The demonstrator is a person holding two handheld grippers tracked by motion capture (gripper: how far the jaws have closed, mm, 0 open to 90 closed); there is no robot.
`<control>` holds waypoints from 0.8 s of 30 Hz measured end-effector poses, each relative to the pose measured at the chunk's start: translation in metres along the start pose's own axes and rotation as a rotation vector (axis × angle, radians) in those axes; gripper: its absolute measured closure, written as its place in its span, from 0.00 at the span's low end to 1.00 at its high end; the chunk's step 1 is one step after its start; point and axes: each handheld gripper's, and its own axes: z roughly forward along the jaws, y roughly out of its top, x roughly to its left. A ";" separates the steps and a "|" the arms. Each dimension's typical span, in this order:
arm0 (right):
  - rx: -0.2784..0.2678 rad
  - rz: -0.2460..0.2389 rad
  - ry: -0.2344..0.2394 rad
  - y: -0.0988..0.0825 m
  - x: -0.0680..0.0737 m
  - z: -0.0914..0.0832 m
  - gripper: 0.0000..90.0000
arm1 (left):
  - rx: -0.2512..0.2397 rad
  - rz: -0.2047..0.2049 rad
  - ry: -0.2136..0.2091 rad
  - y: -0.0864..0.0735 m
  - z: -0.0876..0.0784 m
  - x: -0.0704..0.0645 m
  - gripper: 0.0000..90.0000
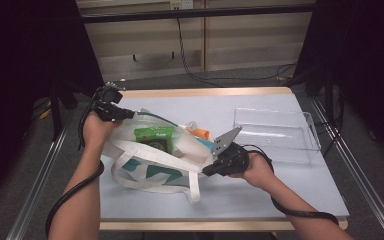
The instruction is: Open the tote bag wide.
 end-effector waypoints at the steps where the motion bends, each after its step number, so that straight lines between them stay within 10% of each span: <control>1: 0.003 -0.003 0.003 0.000 0.000 0.001 0.99 | -0.003 -0.002 0.006 0.000 0.002 0.000 0.94; 24: 0.005 0.054 0.011 -0.013 -0.005 0.013 0.99 | 0.034 -0.058 -0.009 -0.018 0.038 0.005 0.94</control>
